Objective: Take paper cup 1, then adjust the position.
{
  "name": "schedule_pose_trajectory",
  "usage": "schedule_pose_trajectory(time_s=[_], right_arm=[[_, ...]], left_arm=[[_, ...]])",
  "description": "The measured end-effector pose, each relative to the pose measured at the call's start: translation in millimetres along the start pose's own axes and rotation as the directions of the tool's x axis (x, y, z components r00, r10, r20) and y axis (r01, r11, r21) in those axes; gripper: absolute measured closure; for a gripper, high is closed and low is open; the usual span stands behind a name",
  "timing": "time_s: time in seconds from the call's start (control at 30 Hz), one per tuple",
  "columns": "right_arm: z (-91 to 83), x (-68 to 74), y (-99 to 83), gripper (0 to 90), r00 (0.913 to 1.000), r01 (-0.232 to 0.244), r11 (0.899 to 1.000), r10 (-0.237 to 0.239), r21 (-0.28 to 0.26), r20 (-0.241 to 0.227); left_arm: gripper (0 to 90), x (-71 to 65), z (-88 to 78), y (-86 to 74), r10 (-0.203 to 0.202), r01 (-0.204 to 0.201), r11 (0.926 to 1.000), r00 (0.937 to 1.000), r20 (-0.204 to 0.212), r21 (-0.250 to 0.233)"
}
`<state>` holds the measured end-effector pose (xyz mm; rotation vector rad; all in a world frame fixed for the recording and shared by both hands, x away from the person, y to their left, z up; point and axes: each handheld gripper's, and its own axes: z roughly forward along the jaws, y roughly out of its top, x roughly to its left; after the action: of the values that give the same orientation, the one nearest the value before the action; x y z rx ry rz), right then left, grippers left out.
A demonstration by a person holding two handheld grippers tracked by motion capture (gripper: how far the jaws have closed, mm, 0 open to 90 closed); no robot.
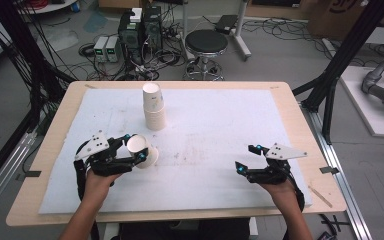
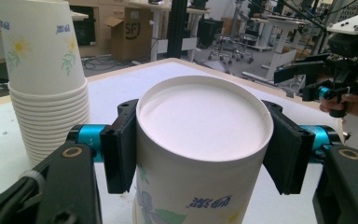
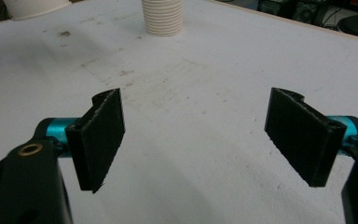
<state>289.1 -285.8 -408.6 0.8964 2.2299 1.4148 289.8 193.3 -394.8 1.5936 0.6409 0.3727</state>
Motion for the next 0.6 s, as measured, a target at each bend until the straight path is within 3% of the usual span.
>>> schedule_pose_trajectory(time_s=[0.4,0.6], right_arm=[[4.0,4.3,3.6,20.5,0.9992,0.009,1.0,-0.009,0.002,-0.038],[6.1,7.1,4.9,20.4,0.9964,0.028,1.0,-0.028,0.002,-0.081]], left_arm=[[36.0,-5.1,9.2,-3.5,0.001,-0.002,0.9998,0.9991,0.042,0.021],[36.0,-11.0,16.2,-2.0,0.007,-0.01,0.9994,0.9961,0.087,0.034]])
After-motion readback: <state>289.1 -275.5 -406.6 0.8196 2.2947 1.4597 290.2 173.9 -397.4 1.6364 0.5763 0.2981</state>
